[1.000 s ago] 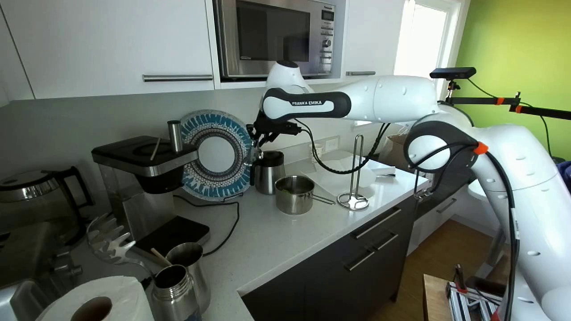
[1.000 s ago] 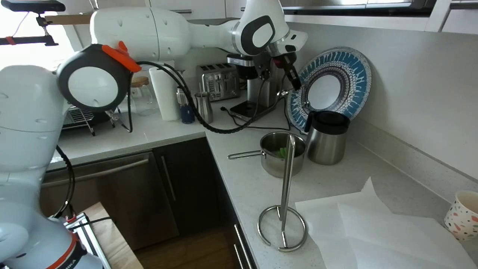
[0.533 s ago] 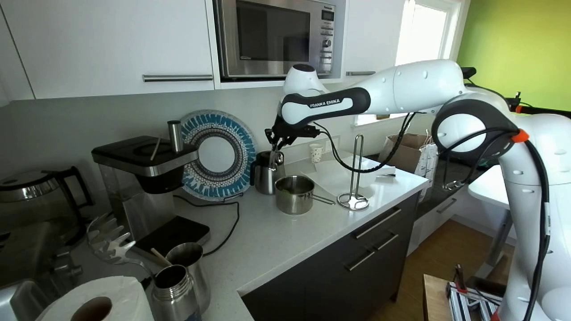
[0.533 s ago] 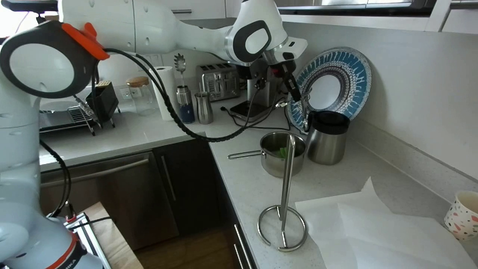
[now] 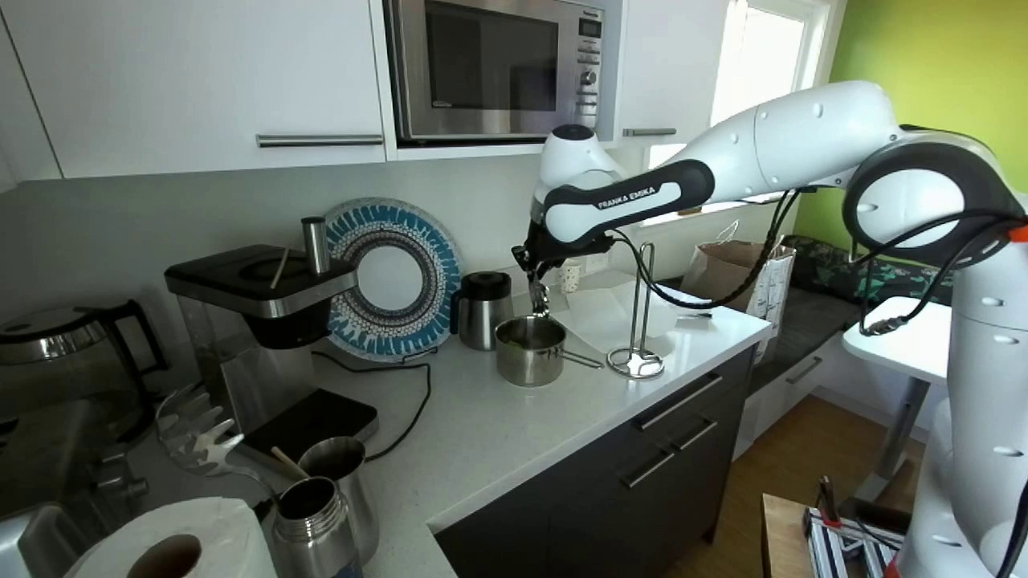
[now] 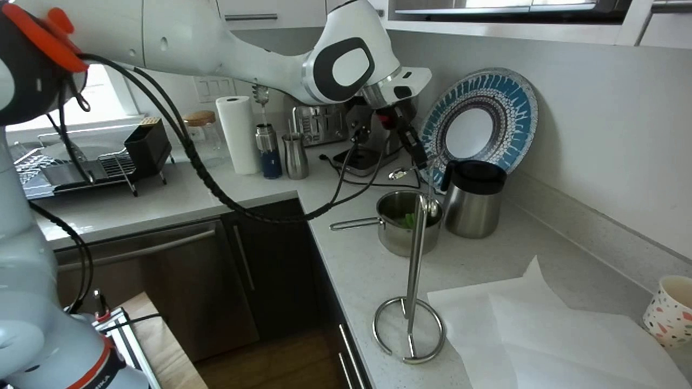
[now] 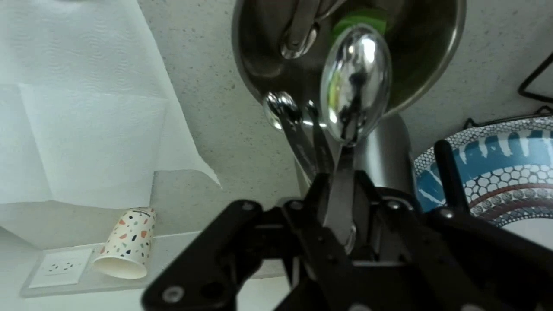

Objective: Pick up the ring utensil set from the countertop and put it in the pot

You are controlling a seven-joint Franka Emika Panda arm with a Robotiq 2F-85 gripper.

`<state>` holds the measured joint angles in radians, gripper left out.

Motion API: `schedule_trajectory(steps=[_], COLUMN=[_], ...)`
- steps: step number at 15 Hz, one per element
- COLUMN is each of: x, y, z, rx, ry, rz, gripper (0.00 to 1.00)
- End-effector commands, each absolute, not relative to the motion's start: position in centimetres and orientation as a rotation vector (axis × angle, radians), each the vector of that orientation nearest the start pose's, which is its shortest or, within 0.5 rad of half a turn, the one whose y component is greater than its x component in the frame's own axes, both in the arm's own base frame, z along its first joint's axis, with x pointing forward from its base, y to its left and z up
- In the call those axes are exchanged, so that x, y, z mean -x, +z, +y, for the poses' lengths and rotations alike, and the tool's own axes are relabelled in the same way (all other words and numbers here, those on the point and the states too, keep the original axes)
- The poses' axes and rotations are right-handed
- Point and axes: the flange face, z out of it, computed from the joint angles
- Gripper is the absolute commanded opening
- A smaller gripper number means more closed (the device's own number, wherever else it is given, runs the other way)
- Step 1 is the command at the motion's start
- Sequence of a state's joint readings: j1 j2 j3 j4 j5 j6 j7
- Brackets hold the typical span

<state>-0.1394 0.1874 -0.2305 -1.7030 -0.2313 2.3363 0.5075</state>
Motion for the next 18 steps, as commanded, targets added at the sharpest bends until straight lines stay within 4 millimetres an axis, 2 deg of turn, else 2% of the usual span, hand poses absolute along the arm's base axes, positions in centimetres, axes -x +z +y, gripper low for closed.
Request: schedule_trajectory(steps=[1,6,11,12,15,18], x=[-58.9,-58.2,-59.0,-59.2,-59.8,-60.1], y=[51.8,47.6,43.3,42.9,42.2,43.5], z=[-21.7,-19.8,-19.6,-19.6,-19.9,-20.8], rx=[3.067,3.104,3.09,3.085,3.068,3.008], ry=[-0.732,-0.569,-0.434,-0.42,-0.416,-0.457], rz=[1.142,1.1,1.162,1.166,1.198,1.257], gripper=[0.05,0.05,0.05,0.37,0.58,0.81])
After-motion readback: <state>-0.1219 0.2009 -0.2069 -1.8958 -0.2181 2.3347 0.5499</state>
